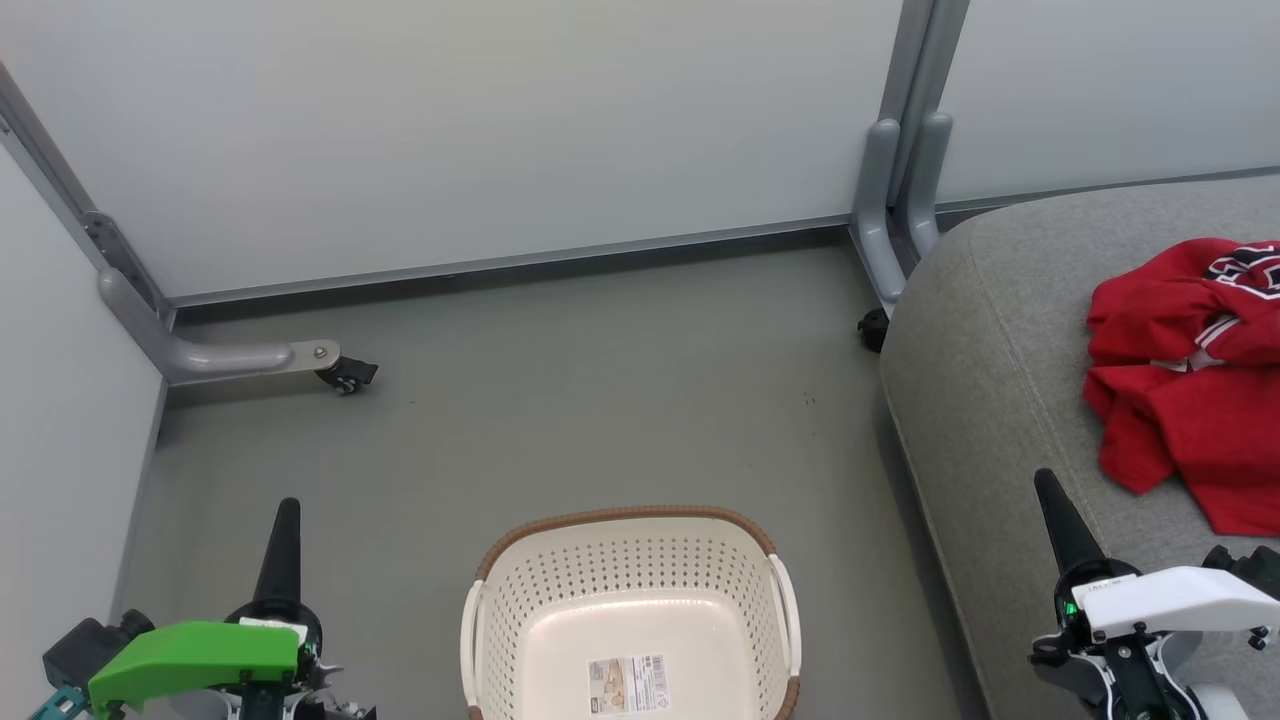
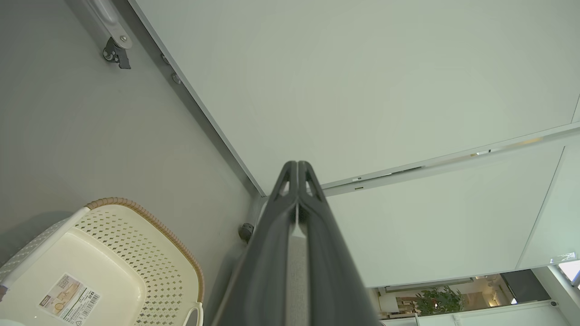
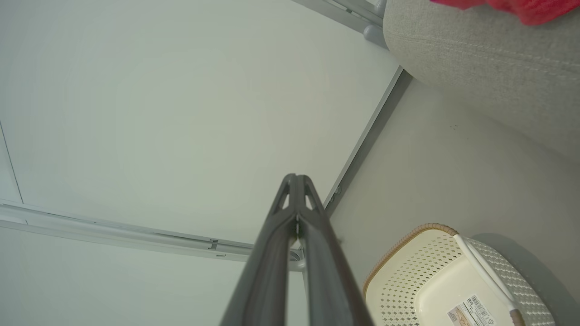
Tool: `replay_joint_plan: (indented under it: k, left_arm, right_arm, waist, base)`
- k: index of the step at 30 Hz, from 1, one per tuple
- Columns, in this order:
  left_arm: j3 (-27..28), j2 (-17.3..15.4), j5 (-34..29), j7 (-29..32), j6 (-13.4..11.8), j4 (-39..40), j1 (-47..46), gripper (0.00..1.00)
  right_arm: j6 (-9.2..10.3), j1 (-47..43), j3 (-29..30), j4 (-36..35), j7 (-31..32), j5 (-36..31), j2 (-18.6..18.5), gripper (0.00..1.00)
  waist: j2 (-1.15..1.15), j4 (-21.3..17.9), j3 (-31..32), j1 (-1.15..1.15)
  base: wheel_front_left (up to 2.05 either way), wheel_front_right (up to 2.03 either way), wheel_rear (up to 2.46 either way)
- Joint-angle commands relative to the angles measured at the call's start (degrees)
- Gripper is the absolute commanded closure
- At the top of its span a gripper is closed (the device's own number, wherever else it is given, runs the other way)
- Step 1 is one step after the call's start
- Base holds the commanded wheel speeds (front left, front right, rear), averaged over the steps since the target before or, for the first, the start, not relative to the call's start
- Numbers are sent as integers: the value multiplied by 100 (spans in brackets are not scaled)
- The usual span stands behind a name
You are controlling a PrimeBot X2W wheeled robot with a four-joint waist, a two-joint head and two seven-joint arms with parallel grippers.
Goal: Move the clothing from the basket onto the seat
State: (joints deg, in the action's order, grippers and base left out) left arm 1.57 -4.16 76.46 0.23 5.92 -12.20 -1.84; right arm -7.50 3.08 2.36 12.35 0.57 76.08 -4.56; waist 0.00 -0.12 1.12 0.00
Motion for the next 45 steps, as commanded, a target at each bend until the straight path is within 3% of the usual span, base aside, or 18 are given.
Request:
replay_joint_plan:
  k: [1,45]
  left_arm:
    - [39,-29,156,38,36,4,-157,100]
    - [358,19,1734,526,179,-188,-461,100]
  right_arm:
    - [0,124,37,-7,45,145,-12,100]
    - [2,332,324,172,529,1731,86,100]
  waist:
    - [0,1,-5,0]
    - [0,12,-130,0]
  base:
    - [0,0,0]
    - [0,0,0]
